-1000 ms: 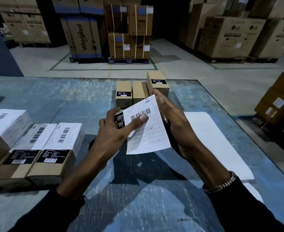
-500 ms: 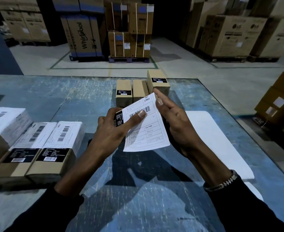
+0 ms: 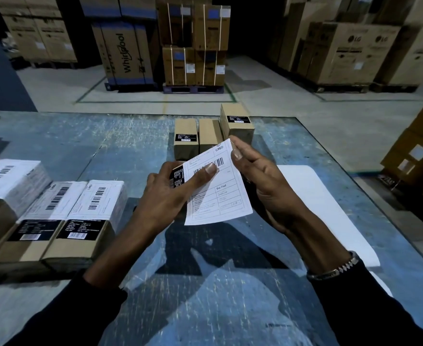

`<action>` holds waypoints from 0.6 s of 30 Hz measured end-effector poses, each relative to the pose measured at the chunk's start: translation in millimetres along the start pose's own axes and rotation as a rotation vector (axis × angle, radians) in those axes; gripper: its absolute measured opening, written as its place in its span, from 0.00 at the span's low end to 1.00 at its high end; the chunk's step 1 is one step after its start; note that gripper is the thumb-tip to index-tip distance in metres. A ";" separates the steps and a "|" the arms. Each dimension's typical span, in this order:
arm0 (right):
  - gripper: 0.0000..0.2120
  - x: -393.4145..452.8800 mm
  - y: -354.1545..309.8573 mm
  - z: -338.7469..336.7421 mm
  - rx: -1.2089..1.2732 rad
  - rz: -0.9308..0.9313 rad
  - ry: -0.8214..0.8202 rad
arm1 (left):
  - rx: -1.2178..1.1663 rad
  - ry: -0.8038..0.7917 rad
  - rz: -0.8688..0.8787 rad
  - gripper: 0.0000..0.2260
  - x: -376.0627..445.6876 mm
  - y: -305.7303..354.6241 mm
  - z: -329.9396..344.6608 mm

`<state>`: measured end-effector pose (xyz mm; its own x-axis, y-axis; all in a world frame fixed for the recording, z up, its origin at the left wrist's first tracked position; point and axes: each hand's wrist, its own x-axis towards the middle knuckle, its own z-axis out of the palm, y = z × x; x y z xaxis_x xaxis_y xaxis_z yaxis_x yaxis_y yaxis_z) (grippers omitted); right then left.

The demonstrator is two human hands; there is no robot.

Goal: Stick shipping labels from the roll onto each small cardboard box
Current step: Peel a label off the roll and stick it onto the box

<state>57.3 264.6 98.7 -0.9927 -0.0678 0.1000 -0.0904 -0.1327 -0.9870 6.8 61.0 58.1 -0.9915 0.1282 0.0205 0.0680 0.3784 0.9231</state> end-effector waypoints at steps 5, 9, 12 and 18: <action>0.32 1.1 1.7 -1.6 -0.013 0.009 -0.035 | 0.026 -0.014 -0.026 0.36 -1.9 4.3 -0.6; 0.35 1.4 4.3 -5.1 0.016 0.033 -0.036 | -0.003 0.001 -0.029 0.37 -4.9 8.9 -2.6; 0.31 4.4 6.0 -7.7 0.049 0.060 -0.016 | -0.034 0.017 -0.036 0.39 -7.4 12.3 -4.2; 0.21 9.1 7.5 -12.7 0.043 0.135 0.011 | 0.008 0.071 -0.042 0.45 0.7 1.3 -2.6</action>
<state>46.6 275.6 90.6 -0.9964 -0.0771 -0.0346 0.0470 -0.1654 -0.9851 5.9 59.2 60.4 -0.9988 0.0472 0.0095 0.0272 0.3895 0.9206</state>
